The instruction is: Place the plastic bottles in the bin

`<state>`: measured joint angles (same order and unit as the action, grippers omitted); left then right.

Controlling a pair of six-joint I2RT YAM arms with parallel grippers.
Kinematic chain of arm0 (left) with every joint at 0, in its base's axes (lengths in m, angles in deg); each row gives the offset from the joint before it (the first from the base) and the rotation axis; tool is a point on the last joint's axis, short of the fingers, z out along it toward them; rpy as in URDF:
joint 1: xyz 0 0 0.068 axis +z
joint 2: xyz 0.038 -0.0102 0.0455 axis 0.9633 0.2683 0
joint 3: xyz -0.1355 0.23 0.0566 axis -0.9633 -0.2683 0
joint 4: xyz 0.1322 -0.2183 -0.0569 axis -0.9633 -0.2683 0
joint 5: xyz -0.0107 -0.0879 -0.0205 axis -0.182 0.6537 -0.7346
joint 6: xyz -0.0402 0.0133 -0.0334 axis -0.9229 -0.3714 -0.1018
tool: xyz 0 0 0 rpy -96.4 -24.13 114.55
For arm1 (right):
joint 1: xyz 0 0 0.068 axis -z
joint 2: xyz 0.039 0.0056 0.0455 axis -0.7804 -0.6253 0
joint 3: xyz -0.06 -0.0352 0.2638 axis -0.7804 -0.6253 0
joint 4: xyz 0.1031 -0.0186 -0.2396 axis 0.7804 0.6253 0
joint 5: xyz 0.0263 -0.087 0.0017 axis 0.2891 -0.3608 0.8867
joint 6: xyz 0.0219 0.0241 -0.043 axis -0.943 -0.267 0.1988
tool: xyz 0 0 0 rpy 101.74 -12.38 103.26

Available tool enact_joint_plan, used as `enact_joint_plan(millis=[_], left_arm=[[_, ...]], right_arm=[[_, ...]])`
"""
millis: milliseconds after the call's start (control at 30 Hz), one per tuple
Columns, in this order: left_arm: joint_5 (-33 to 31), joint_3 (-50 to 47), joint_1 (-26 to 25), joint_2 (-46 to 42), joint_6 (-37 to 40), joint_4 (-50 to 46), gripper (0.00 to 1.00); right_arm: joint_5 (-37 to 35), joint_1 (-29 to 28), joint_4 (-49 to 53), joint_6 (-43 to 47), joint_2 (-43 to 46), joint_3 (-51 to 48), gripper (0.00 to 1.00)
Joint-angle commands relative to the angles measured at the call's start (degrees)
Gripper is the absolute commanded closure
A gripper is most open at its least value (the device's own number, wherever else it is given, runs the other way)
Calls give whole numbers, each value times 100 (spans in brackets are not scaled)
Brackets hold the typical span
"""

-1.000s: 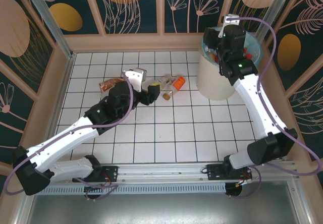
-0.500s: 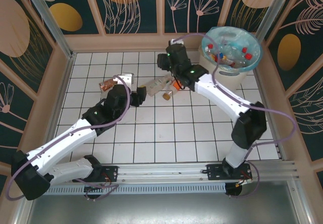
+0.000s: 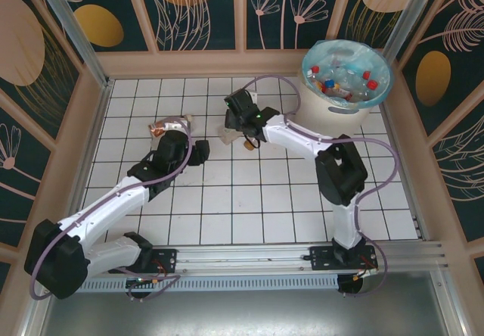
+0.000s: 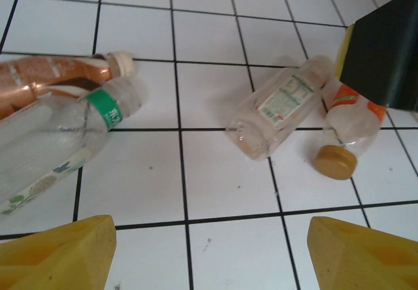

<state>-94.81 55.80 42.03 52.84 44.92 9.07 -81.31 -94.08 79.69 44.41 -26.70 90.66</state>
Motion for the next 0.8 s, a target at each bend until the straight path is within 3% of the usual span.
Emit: enact_joint_plan(millis=[0, 167, 467, 767], left_arm=[[252, -17, 57, -29, -154, 335, 23], [248, -7, 50, -117, -130, 283, 22], [235, -104, 51, -167, -88, 279, 22], [266, -131, 51, -176, -130, 309, 22]], right_arm=[[-85, 305, 229, -301, -420, 567, 40], [510, 813, 398, -493, -1116, 1291, 40], [859, 1109, 822, -504, -1833, 2166, 39], [924, 1113, 1058, -477, -1874, 1993, 37]])
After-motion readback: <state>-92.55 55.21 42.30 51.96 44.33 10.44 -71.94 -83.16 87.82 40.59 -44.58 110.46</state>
